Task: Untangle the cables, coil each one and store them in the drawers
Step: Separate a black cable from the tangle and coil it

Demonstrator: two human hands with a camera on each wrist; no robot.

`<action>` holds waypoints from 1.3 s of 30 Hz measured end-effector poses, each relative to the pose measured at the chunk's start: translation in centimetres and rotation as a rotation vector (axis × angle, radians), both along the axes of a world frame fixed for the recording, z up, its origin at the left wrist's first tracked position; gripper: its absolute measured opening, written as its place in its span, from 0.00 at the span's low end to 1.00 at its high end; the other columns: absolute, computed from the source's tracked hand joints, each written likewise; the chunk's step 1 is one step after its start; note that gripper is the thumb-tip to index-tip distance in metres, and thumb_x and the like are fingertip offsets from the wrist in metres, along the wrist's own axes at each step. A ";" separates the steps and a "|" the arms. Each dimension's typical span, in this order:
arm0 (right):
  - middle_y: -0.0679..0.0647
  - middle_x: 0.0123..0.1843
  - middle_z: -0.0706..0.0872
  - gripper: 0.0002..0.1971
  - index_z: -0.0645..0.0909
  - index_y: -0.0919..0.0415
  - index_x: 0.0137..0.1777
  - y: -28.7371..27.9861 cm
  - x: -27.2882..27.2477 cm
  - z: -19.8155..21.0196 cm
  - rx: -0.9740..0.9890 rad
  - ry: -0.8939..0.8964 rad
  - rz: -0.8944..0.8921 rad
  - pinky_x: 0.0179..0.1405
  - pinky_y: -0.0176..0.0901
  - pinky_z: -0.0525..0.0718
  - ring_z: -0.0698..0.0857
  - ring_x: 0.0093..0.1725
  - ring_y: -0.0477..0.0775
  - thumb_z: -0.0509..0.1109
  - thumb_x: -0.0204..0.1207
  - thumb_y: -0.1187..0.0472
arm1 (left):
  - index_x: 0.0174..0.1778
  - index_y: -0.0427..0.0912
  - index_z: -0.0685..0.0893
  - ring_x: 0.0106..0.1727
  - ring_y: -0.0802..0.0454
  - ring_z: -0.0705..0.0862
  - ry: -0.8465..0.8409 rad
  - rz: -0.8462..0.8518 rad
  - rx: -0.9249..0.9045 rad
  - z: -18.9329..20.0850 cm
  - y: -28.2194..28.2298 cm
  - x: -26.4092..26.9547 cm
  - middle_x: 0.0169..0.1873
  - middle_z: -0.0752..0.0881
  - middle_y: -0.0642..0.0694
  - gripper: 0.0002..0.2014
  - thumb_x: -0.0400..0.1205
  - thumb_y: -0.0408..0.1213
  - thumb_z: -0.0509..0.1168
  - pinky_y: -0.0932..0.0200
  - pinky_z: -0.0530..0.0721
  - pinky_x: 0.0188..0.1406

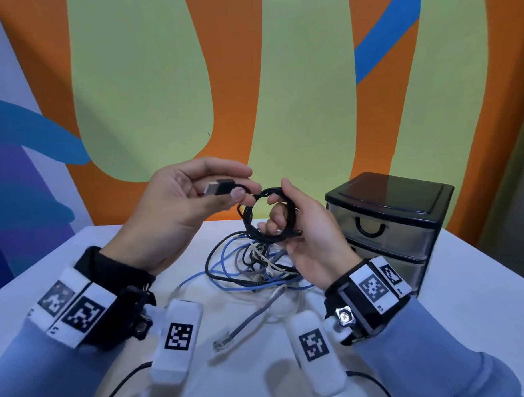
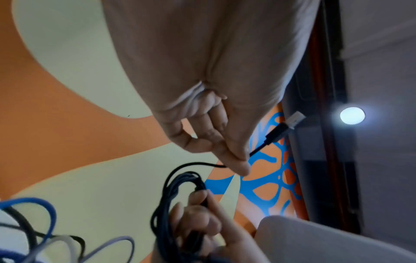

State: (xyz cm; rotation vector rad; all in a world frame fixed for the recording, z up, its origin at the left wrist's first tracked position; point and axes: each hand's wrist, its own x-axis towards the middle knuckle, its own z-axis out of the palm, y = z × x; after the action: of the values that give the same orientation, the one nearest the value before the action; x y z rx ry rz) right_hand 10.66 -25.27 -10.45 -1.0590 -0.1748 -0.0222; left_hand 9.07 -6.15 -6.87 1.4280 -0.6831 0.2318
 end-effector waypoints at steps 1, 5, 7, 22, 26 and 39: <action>0.53 0.26 0.72 0.18 0.82 0.62 0.46 0.0 -0.1 0.0 -0.013 -0.006 0.008 0.52 0.52 0.80 0.80 0.27 0.55 0.64 0.91 0.48 | 0.57 0.35 0.90 0.47 0.49 0.93 -0.044 0.023 0.020 -0.1 -0.1 0.2 0.49 0.95 0.36 0.13 0.76 0.29 0.74 0.62 0.88 0.54; 0.52 0.24 0.64 0.20 0.84 0.61 0.46 0.4 -0.4 -0.1 -0.038 -0.057 0.069 0.46 0.47 0.82 0.64 0.24 0.53 0.63 0.91 0.46 | 0.55 0.33 0.92 0.47 0.49 0.93 -0.176 0.099 0.081 -0.6 -0.5 0.6 0.46 0.96 0.40 0.09 0.80 0.27 0.73 0.60 0.89 0.56; 0.51 0.26 0.60 0.20 0.83 0.62 0.49 0.6 -0.5 -0.1 -0.017 -0.076 0.136 0.44 0.45 0.77 0.58 0.25 0.51 0.63 0.91 0.45 | 0.55 0.35 0.93 0.50 0.46 0.94 -0.218 0.137 0.166 -0.9 -0.6 0.8 0.47 0.96 0.43 0.08 0.81 0.30 0.75 0.50 0.91 0.60; 0.52 0.32 0.74 0.13 0.77 0.63 0.56 0.9 -0.5 -0.3 -0.022 -0.052 0.173 0.41 0.46 0.73 0.62 0.25 0.49 0.71 0.87 0.51 | 0.60 0.50 0.78 0.38 0.35 0.90 -0.048 0.240 0.462 -1.5 -0.2 1.6 0.37 0.92 0.43 0.21 0.80 0.31 0.81 0.45 0.87 0.45; 0.53 0.33 0.73 0.16 0.87 0.61 0.52 0.7 -0.4 -0.6 0.051 -0.018 0.239 0.54 0.52 0.72 0.69 0.30 0.52 0.75 0.82 0.46 | 0.59 0.49 0.89 0.36 0.45 0.94 -0.027 0.383 0.494 -1.5 -0.3 1.8 0.31 0.91 0.46 0.13 0.81 0.33 0.79 0.46 0.92 0.47; 0.48 0.41 0.86 0.13 0.87 0.69 0.68 1.6 -0.5 -1.4 -0.154 -0.266 0.083 0.43 0.48 0.66 0.74 0.27 0.43 0.72 0.84 0.68 | 0.32 0.38 0.84 0.37 0.36 0.83 -0.137 0.754 0.804 -2.1 -1.2 1.2 0.24 0.84 0.42 0.17 0.84 0.44 0.67 0.44 0.82 0.39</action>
State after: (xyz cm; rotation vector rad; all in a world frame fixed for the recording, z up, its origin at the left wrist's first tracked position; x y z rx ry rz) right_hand 10.18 -23.71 -11.86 -1.1992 -0.4670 -0.0762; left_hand 10.31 -7.34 -8.94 2.4344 -0.3096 0.6995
